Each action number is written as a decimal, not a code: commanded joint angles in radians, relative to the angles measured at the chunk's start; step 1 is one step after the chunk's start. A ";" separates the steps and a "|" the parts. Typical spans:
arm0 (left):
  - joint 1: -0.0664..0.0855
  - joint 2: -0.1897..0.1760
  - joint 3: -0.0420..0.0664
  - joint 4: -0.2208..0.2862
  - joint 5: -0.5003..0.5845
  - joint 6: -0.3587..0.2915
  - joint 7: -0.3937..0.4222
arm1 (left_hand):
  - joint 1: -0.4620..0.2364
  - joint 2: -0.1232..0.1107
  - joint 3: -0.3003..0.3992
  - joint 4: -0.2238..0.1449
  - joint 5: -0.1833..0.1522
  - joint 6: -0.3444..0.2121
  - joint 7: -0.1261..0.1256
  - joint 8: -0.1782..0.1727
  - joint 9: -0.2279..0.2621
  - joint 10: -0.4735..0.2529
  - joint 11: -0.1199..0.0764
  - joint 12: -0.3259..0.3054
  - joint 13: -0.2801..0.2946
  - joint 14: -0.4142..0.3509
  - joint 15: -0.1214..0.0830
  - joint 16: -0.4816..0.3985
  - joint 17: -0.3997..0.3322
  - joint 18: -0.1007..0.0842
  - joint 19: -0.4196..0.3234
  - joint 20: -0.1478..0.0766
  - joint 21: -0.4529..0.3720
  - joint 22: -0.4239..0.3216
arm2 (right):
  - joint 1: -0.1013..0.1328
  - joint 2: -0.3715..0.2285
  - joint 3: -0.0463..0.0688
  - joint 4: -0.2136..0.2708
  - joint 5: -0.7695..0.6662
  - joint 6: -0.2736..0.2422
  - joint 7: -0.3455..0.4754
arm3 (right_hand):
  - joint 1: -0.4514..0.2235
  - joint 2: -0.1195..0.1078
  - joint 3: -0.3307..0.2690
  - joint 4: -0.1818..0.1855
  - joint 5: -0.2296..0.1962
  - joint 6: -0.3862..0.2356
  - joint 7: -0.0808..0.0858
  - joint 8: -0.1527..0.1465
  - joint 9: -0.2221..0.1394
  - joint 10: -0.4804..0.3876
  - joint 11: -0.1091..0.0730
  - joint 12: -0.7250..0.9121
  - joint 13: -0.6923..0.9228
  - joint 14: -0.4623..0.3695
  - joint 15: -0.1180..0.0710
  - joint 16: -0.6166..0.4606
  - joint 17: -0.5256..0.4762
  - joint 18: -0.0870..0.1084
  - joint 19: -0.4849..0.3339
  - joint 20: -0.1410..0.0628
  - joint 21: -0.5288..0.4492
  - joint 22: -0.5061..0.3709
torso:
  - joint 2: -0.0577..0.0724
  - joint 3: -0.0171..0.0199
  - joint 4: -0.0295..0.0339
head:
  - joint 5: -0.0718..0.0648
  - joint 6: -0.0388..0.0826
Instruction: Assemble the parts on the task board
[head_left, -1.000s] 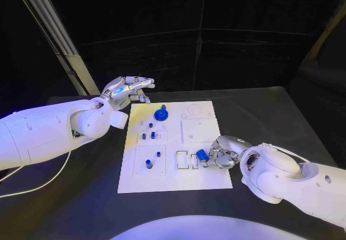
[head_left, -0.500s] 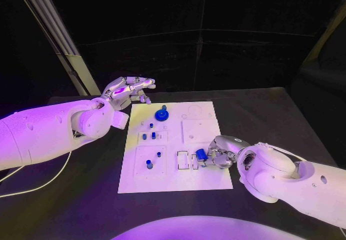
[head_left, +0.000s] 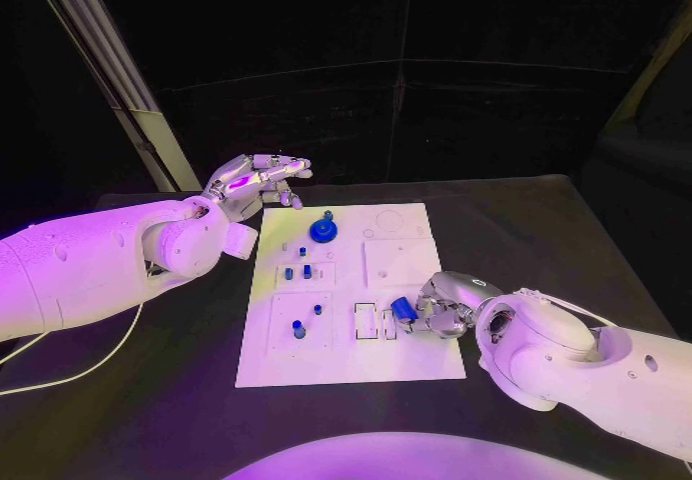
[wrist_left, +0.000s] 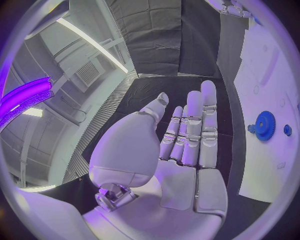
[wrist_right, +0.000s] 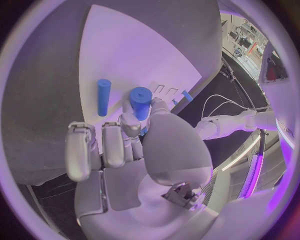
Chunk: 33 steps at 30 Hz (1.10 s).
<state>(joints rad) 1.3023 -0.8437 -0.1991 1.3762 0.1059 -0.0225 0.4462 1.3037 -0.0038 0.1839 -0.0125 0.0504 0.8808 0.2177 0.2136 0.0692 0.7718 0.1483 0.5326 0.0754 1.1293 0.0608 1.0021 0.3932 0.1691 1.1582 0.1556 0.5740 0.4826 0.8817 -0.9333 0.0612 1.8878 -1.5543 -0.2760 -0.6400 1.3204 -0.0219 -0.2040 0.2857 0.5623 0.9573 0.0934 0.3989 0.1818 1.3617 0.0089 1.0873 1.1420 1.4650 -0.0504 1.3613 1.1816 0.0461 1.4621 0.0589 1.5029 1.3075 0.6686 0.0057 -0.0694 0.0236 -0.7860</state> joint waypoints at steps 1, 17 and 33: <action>0.002 -0.001 0.001 0.003 0.000 0.013 0.001 | 0.001 0.010 -0.007 0.000 -0.001 -0.004 -0.002 0.007 0.000 -0.006 -0.001 0.003 -0.001 -0.008 -0.002 0.006 -0.001 0.013 0.008 0.000 -0.005 -0.002 | -0.001 -0.015 -0.001 0.022 0.085 -0.119 0.021 | 0.010 0.001 -0.003 -0.001 0.034 0.007 -0.004 0.003 0.006 0.014 -0.001 0.010 0.010 0.041 -0.009 0.006 0.005 -0.013 0.018 -0.005 0.005 0.136 | 0.000 -0.0007 0.0000 | 0.000 0.002; 0.002 -0.004 0.001 0.005 0.000 0.013 0.001 | 0.001 0.010 -0.007 -0.001 -0.001 -0.004 -0.002 0.007 0.000 -0.006 -0.001 0.003 -0.001 -0.008 -0.002 0.006 -0.002 0.013 0.008 0.000 -0.005 -0.002 | -0.001 -0.033 0.002 0.057 0.189 -0.255 0.091 | 0.014 0.004 -0.003 0.001 0.069 0.011 -0.005 -0.004 0.006 0.017 -0.003 0.009 0.015 0.041 -0.010 0.006 0.005 -0.014 0.020 -0.006 0.006 0.139 | 0.001 -0.0006 0.0002 | 0.004 0.003; 0.002 0.001 0.001 0.006 0.000 0.014 0.000 | 0.003 0.011 -0.007 -0.002 -0.001 -0.004 -0.003 0.008 0.000 -0.007 -0.001 0.004 -0.002 -0.009 -0.002 0.006 -0.002 0.013 0.008 0.000 -0.006 -0.002 | 0.000 0.043 0.002 0.027 0.265 -0.101 0.049 | -0.021 0.024 -0.012 0.004 0.052 0.049 -0.015 -0.004 0.013 0.029 -0.010 0.012 0.026 0.042 -0.016 0.011 0.016 -0.015 0.024 -0.010 0.009 0.146 | 0.002 -0.0016 -0.0002 | 0.008 -0.003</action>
<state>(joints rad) 1.3027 -0.8444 -0.1992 1.3794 0.1059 -0.0205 0.4438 1.3037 -0.0038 0.1810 -0.0154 0.0504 0.8808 0.2177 0.2178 0.0692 0.7718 0.1483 0.5325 0.0745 1.1256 0.0571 1.0021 0.3920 0.1691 1.1582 0.1556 0.5740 0.4821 0.8801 -0.8968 0.0629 1.9185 -1.3226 -0.4303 -0.5747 1.3074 -0.0040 -0.2089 0.2905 0.6206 0.9964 0.0795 0.3883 0.1948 1.3833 0.0017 1.0949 1.1665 1.4651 -0.0574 1.3654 1.1957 0.0461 1.4656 0.0554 1.5054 1.3074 0.6698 0.0043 -0.0692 0.0302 -0.7876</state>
